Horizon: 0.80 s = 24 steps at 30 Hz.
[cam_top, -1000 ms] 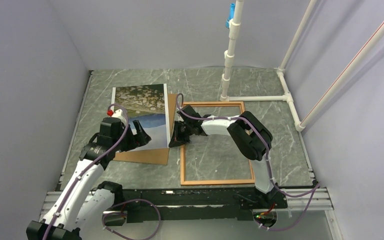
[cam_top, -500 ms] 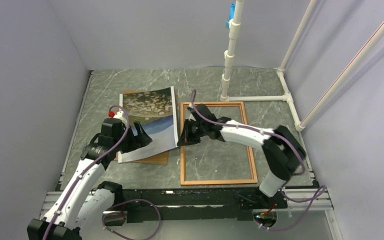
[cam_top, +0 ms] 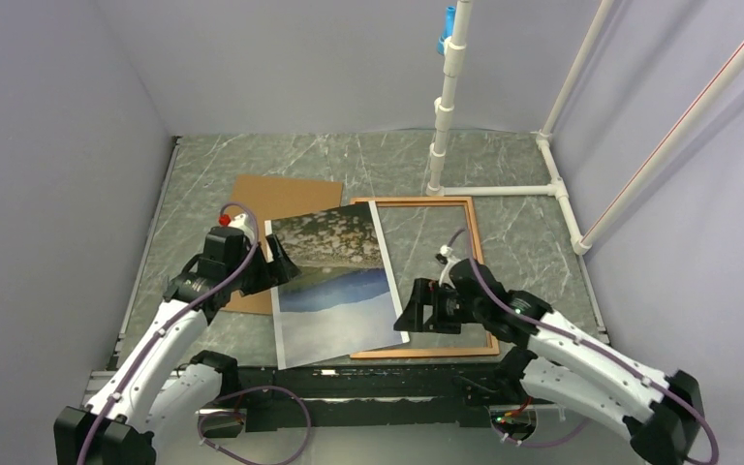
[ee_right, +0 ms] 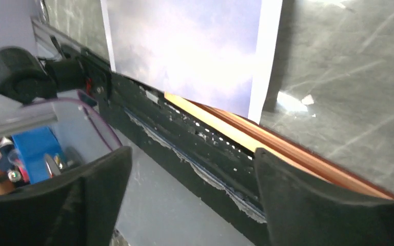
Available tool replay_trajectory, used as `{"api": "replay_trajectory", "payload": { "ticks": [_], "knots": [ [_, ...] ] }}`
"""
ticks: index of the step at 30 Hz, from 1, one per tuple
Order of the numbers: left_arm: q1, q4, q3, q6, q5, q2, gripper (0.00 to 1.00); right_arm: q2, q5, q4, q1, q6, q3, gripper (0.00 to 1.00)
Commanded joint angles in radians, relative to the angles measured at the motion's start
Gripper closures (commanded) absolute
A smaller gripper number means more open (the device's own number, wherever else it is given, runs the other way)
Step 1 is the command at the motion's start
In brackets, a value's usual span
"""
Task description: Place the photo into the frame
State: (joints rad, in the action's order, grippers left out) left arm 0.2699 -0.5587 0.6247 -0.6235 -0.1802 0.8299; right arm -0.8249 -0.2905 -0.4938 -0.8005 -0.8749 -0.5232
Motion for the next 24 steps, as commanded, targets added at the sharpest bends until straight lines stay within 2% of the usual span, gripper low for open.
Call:
{"api": "replay_trajectory", "payload": {
  "ticks": [1, 3, 7, 10, 15, 19, 24],
  "knots": [
    [0.032, 0.074, 0.003, -0.037, -0.023, 0.011, 0.11, 0.093, 0.148, -0.143, -0.001, 0.031, -0.048, 0.02],
    [0.058, 0.088, 0.011, -0.044, -0.02, 0.021, 0.11, 0.049, 0.156, -0.117, 0.009, 0.057, -0.069, 0.01],
    [0.117, 0.075, 0.05, -0.038, 0.004, 0.06, 0.08, -0.136, 0.073, -0.018, 0.068, 0.132, -0.111, 0.01],
    [0.168, 0.063, 0.076, -0.03, 0.023, 0.093, 0.01, -0.26, -0.047, 0.081, 0.173, 0.19, -0.125, 0.03],
    [0.225, 0.103, 0.076, -0.052, 0.002, 0.113, 0.01, -0.413, -0.232, 0.23, 0.328, 0.261, -0.131, 0.07],
    [0.257, 0.124, 0.08, -0.07, 0.004, 0.112, 0.01, -0.509, -0.346, 0.364, 0.358, 0.244, -0.125, 0.14],
    [0.283, 0.109, 0.096, -0.076, 0.018, 0.104, 0.01, -0.612, -0.388, 0.503, 0.358, 0.199, -0.114, 0.21]
  ]
}}
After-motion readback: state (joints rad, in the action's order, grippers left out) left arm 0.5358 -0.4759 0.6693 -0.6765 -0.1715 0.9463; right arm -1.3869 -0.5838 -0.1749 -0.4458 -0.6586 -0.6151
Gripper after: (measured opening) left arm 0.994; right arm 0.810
